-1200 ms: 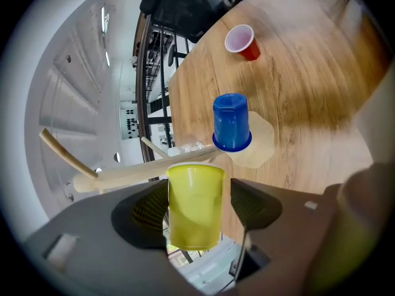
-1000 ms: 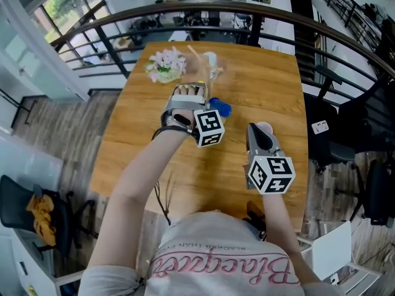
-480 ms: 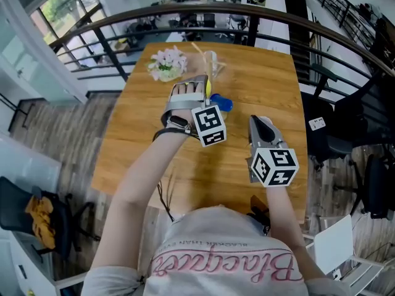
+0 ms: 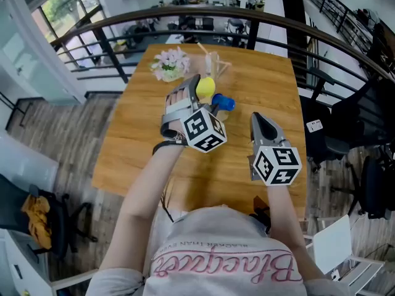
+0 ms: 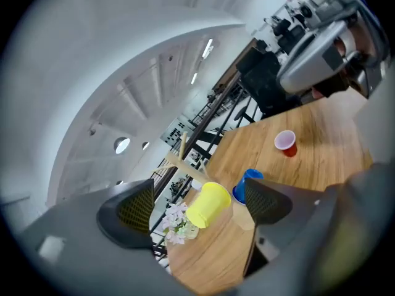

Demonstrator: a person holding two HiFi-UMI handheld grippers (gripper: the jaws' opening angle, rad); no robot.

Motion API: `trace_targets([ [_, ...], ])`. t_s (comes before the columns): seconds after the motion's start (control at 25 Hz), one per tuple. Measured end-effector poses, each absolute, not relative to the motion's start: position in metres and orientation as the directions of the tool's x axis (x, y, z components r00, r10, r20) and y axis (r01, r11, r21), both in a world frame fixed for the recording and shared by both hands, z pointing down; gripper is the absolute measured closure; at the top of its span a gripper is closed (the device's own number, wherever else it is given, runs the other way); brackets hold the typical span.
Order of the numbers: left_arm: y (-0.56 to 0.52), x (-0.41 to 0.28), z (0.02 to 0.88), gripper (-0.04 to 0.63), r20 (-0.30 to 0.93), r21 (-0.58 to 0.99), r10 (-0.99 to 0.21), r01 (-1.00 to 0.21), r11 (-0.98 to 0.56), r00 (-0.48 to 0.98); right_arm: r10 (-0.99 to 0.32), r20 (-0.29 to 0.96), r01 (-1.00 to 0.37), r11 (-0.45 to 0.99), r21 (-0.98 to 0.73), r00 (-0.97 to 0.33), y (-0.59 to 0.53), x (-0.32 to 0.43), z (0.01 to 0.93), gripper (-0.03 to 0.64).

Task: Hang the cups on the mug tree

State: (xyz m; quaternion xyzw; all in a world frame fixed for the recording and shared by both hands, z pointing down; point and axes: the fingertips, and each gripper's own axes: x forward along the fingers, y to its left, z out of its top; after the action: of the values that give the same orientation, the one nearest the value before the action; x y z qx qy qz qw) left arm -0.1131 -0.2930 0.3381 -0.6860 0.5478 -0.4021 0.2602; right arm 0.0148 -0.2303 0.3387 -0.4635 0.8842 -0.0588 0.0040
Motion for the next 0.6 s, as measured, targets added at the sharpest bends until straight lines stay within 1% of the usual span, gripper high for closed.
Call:
trace_targets([
  [0.16,-0.28,-0.126,0.321,0.137,0.202,-0.633,-0.973,-0.743,-0.217,0.111,-0.823,0.044,-0.822,0.561,-0.099,-0.567,-0.228,0.012,0.335,0.615],
  [0.24,-0.275,-0.131,0.316,0.146,0.177,-0.554,-0.976,-0.808,-0.202,0.123,-0.825,0.043,-0.824,0.559,-0.094,-0.564,-0.228,0.012,0.333,0.615],
  [0.36,-0.264,-0.139,0.312,0.178,0.131,-0.463,-0.984,-0.871,-0.166,0.119,-0.829,0.041,-0.829,0.552,-0.089,-0.557,-0.228,0.015,0.33,0.615],
  [0.44,-0.258,-0.144,0.309,0.187,0.089,-0.387,-0.989,-0.911,-0.142,0.116,-0.834,0.038,-0.833,0.546,-0.085,-0.551,-0.228,0.017,0.328,0.615],
  [0.56,-0.251,-0.145,0.305,0.2,0.027,-0.269,-0.99,-0.953,-0.142,0.139,-0.841,0.03,-0.84,0.536,-0.085,-0.54,-0.23,0.023,0.323,0.615],
  [0.6,-0.248,-0.144,0.304,0.218,0.012,-0.24,-0.989,-0.959,-0.149,0.151,-0.844,0.027,-0.842,0.532,-0.087,-0.536,-0.23,0.024,0.322,0.615],
])
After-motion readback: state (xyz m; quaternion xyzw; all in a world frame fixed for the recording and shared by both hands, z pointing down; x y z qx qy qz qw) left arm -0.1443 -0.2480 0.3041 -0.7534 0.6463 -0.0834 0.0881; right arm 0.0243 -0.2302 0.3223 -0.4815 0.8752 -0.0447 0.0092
